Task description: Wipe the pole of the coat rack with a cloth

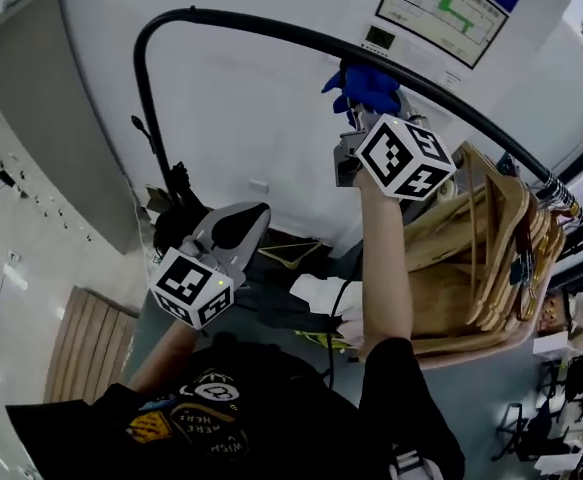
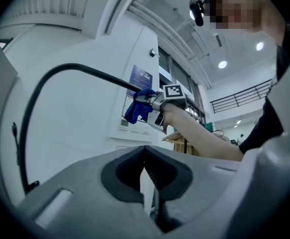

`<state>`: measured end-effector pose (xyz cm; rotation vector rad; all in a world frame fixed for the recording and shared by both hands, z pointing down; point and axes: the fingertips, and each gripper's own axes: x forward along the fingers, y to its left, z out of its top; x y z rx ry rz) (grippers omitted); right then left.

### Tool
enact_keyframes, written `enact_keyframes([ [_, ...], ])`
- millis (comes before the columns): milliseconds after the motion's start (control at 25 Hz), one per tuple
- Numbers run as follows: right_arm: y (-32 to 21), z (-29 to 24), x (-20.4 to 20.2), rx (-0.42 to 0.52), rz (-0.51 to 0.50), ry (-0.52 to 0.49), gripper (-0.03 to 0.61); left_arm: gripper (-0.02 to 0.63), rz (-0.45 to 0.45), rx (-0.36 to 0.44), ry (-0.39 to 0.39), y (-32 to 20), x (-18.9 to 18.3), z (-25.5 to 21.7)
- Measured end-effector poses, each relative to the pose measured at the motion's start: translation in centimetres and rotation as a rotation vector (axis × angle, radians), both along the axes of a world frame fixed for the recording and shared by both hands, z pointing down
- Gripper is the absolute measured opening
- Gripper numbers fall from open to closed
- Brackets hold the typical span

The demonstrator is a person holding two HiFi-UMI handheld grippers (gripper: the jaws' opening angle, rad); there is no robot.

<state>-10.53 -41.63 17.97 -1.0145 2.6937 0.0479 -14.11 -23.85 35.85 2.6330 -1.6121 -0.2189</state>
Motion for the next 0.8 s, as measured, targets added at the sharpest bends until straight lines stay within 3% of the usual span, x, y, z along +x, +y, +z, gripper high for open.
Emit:
enact_keyframes([
  [240, 3.4, 0.8, -14.3, 0.044, -0.229, 0.071, 0.037, 0.002, -0.229, -0.017, 0.015, 2.7, -8.1, 0.9],
  [360, 4.4, 1.0, -16.7, 0.043, -0.264, 0.070, 0.035, 0.002, -0.258, -0.013, 0.021, 3.1, -9.6, 0.8],
  [440, 4.0, 0.6, -15.3, 0.047, -0.232, 0.064, 0.035, 0.002, -0.232, -0.011, 0.015, 2.7, -9.5, 0.4],
  [640, 1.9, -0.1, -6.6, 0.045, -0.067, 0.026, 0.035, 0.002, -0.122, -0.018, 0.005, 0.5, -7.2, 0.0],
  [800, 1.0, -0.3, 5.6, 0.034, 0.175, 0.033, 0.035, 0.002, 0.092, 0.010, -0.015, -2.5, -1.0, -1.1],
])
